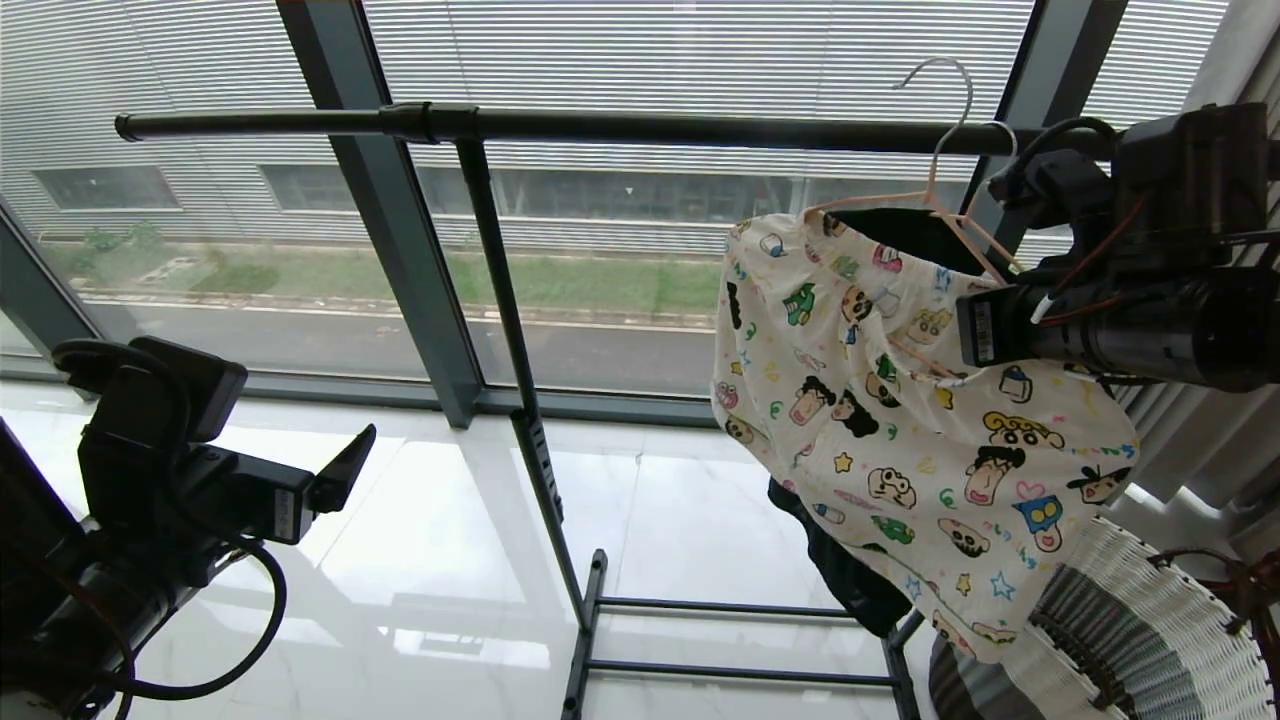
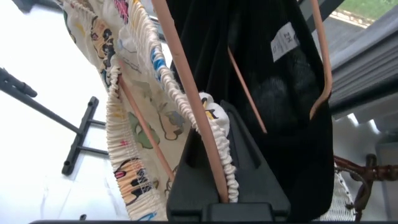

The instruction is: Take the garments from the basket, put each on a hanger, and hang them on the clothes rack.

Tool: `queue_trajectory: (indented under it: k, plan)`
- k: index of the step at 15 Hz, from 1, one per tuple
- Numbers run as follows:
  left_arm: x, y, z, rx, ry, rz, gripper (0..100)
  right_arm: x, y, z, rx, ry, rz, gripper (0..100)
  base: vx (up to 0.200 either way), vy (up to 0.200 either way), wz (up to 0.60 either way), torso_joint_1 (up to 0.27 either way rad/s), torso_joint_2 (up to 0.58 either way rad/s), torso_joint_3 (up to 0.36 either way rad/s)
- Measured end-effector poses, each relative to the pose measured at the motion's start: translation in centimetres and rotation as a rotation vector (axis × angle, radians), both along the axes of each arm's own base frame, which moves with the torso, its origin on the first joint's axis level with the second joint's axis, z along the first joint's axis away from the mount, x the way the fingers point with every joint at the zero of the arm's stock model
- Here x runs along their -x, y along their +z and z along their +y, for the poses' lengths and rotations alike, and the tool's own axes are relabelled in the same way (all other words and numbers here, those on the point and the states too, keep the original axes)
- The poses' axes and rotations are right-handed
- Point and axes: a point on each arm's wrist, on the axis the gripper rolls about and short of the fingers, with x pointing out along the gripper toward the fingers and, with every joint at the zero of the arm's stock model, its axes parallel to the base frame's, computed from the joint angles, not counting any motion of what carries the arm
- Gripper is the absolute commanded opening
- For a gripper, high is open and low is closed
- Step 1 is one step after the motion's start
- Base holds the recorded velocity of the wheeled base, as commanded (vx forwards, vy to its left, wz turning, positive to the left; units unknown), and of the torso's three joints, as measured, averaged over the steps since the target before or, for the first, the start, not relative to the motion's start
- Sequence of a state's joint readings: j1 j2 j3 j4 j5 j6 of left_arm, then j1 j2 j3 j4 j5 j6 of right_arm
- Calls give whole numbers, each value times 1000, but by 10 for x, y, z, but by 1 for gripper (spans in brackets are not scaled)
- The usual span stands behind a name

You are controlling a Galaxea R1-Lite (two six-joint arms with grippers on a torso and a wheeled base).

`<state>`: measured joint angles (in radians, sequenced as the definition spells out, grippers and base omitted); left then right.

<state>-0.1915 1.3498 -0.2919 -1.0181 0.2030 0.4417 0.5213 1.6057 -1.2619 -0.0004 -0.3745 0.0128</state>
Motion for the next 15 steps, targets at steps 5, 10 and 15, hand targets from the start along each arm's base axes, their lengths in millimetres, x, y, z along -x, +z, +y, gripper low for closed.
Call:
queue_trajectory:
  k: [5,10,15]
  plan:
    - [1,-1,-2,-6,-13,2,100,-2,-1,0,8,-1,8,0,0,0,0,0,0,0]
    - [1,0,-3,-6,-16,0,100,-25,-3,0,12,-37,13,0,0,0,0,0,0,0]
    - [1,0,-4,-6,-21,-1,100,-56,-2,9,35,-88,26,0,0,0,0,0,0,0]
